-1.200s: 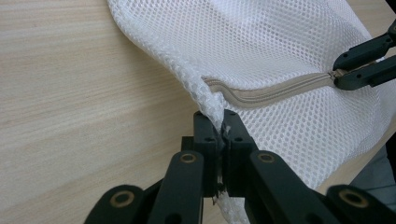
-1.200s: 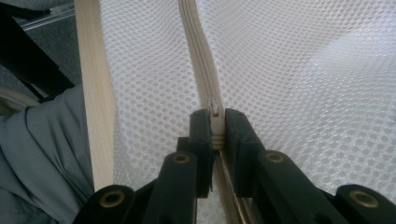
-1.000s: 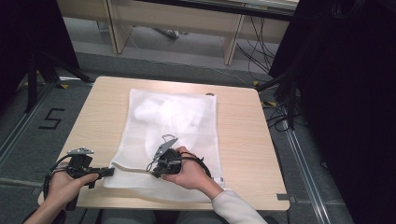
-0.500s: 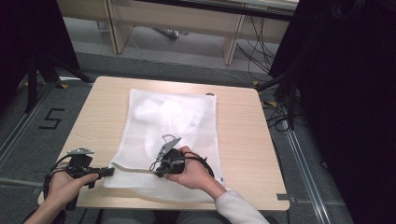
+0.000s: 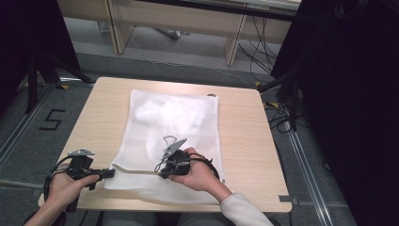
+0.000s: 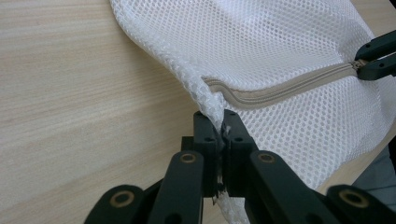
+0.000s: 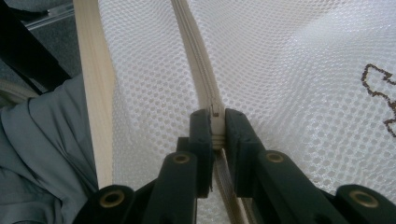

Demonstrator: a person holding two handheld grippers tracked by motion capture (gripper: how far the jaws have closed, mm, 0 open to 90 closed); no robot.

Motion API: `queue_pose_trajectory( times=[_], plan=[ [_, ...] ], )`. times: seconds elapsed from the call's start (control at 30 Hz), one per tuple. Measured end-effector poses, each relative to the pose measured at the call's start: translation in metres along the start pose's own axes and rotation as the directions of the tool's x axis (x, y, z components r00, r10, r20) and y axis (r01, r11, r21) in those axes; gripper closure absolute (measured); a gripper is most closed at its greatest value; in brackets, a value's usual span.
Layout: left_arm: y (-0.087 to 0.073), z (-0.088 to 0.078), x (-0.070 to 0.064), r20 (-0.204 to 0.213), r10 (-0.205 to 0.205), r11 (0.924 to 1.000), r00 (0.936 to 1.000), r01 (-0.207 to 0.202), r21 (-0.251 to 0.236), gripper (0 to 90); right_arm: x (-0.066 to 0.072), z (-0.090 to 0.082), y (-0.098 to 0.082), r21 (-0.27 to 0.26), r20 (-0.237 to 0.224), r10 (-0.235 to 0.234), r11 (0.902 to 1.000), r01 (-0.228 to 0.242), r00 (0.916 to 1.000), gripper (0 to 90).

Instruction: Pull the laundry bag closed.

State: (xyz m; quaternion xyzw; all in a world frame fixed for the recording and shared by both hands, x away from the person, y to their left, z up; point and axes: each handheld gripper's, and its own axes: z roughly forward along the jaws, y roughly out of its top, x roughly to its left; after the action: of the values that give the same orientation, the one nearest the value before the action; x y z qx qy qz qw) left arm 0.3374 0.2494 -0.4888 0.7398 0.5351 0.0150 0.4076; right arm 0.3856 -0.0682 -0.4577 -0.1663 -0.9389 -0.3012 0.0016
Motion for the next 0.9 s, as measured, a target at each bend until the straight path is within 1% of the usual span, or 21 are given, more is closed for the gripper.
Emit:
queue_pose_trajectory(
  times=[0.07,0.1,0.2,0.23,0.27,0.33,0.37,0.43,0.53,0.6,0.63,0.67,0.7,0.77,0.83,0.87,0.9],
  plan=[
    [0.0003,-0.0004,0.0003,0.0,0.002,1.0,1.0,-0.002,0.006,86.1,0.0005,0.0,-0.0008,-0.003,-0.003,0.007,1.0,-0.007,1.0,82.7],
    [0.0003,-0.0004,0.0003,0.0,0.002,1.0,1.0,-0.002,0.006,86.1,0.0011,-0.0012,-0.0012,0.004,0.0,0.011,0.9999,-0.011,0.9999,82.6],
    [0.0001,-0.0004,0.0001,0.0,0.001,1.0,1.0,-0.001,0.005,86.1,-0.0004,-0.0016,-0.0025,-0.004,-0.005,-0.009,1.0,0.009,0.9999,82.7],
    [0.0001,-0.0003,0.0002,0.002,0.0,1.0,1.0,0.0,0.002,86.1,-0.0004,-0.0016,-0.0025,-0.004,-0.005,-0.009,1.0,0.009,0.9999,82.7],
    [0.0003,-0.0004,0.0003,0.001,0.002,1.0,1.0,-0.002,0.005,86.1,-0.0003,-0.0038,-0.0036,-0.001,0.0,0.007,1.0,-0.007,1.0,82.7],
    [0.0002,-0.0003,0.0004,0.001,0.001,1.0,1.0,-0.001,0.004,86.1,-0.0005,-0.004,-0.004,0.0,0.0,0.01,1.0,-0.01,1.0,82.7],
    [0.0002,-0.0004,0.0003,-0.001,0.003,1.0,1.0,-0.003,0.005,86.1,-0.0011,-0.004,-0.0042,-0.004,-0.004,-0.002,1.0,0.002,1.0,82.7],
    [0.0001,-0.0004,0.0004,0.0,0.001,1.0,1.0,-0.001,0.003,86.1,-0.0011,-0.0034,-0.0043,-0.007,-0.002,-0.007,1.0,0.007,1.0,82.6],
    [0.0003,-0.0005,0.0002,0.001,0.002,1.0,1.0,-0.002,0.004,86.0,-0.0011,-0.0047,-0.0045,-0.002,-0.005,-0.003,1.0,0.003,1.0,82.6],
    [0.0003,-0.0005,0.0003,0.0,0.003,1.0,1.0,-0.003,0.004,86.1,-0.0014,-0.0047,-0.0047,-0.008,-0.003,-0.003,1.0,0.003,1.0,82.6],
    [0.0006,-0.0025,0.0027,0.001,0.029,0.9991,0.9996,-0.029,0.03,86.0,-0.002,-0.0059,-0.0053,-0.005,-0.004,-0.006,1.0,0.006,1.0,82.7],
    [0.0006,-0.0025,0.0027,0.001,0.029,0.9991,0.9996,-0.029,0.03,86.1,-0.0019,-0.0057,-0.0057,-0.01,-0.003,-0.004,0.9999,0.004,1.0,82.6],
    [0.0004,-0.0013,0.0012,0.001,0.01,0.9999,1.0,-0.01,0.012,86.1,-0.0019,-0.0057,-0.0057,-0.01,-0.003,-0.004,0.9999,0.004,1.0,82.6],
    [0.0003,-0.0007,0.0003,0.004,0.001,1.0,1.0,-0.001,0.002,86.1,-0.0022,-0.0072,-0.0069,-0.005,-0.002,-0.002,1.0,0.002,1.0,82.6],
    [0.0003,-0.0008,0.0003,0.001,0.003,1.0,1.0,-0.003,0.003,86.1,-0.0027,-0.0071,-0.0073,-0.012,-0.001,-0.004,0.9999,0.004,1.0,82.7],
    [0.0006,-0.0024,0.0024,0.002,0.027,0.9993,0.9996,-0.027,0.025,86.0,-0.0024,-0.0077,-0.008,-0.008,-0.003,0.0,1.0,0.0,1.0,82.7],
    [0.0007,-0.0024,0.0024,0.0,0.027,0.9993,0.9996,-0.027,0.027,86.0,-0.0024,-0.0077,-0.008,-0.008,-0.003,0.0,1.0,0.0,1.0,82.7]
  ],
)
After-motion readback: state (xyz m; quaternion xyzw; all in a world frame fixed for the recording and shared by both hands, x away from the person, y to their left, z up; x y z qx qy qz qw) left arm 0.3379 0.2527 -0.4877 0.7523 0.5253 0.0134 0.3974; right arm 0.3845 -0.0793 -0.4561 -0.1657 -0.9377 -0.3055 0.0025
